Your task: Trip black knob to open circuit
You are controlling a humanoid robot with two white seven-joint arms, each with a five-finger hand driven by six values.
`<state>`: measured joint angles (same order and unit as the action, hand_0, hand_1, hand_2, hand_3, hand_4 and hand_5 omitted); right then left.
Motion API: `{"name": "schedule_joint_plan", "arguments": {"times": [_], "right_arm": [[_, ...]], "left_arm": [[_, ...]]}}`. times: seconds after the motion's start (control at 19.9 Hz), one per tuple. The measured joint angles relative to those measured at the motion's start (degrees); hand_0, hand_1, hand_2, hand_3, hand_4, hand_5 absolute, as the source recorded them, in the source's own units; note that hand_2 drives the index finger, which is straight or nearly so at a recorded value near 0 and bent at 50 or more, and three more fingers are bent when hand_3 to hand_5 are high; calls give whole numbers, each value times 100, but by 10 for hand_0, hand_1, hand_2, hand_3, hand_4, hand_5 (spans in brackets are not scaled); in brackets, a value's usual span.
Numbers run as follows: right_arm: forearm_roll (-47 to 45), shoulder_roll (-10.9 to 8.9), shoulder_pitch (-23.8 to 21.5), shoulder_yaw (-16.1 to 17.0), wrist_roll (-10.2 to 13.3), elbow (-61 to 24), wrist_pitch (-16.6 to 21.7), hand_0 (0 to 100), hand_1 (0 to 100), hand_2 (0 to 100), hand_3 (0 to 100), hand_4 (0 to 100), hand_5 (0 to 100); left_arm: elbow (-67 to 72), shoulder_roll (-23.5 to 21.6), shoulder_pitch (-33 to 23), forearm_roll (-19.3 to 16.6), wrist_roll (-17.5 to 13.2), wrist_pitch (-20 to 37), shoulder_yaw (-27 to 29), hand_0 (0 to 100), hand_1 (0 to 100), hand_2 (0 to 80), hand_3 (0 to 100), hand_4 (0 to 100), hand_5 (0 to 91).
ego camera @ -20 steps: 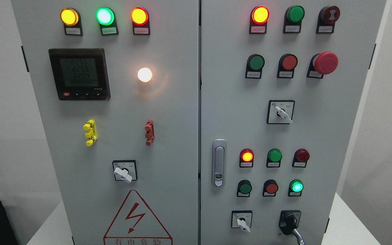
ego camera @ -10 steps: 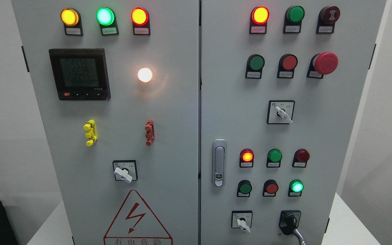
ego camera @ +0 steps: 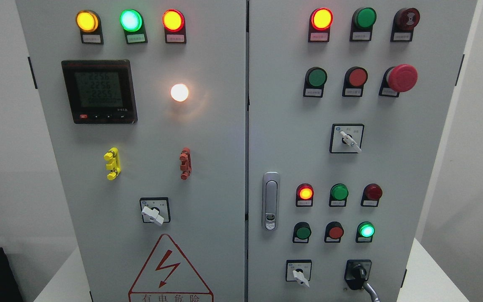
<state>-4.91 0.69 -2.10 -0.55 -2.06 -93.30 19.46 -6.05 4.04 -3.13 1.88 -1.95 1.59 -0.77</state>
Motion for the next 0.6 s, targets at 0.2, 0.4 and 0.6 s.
{"name": "schedule_joint_plan", "arguments": {"times": [0.2,0.4,0.6], "right_arm": [[5,-1,-36,62,-27,2,15,814,711,0,939,843,820],[-82,-10,-49,163,-45,2,15,822,721,0,940,840,811],[-120,-12,-98,205,-45,-4,17,815,726,0,934,834,796]], "left_arm": [[0,0,0,0,0,0,0,120,389,0,0,0,0],[0,0,0,0,0,0,0,120,389,0,0,0,0],[0,0,0,0,0,0,0,120,389,0,0,0,0]]}}
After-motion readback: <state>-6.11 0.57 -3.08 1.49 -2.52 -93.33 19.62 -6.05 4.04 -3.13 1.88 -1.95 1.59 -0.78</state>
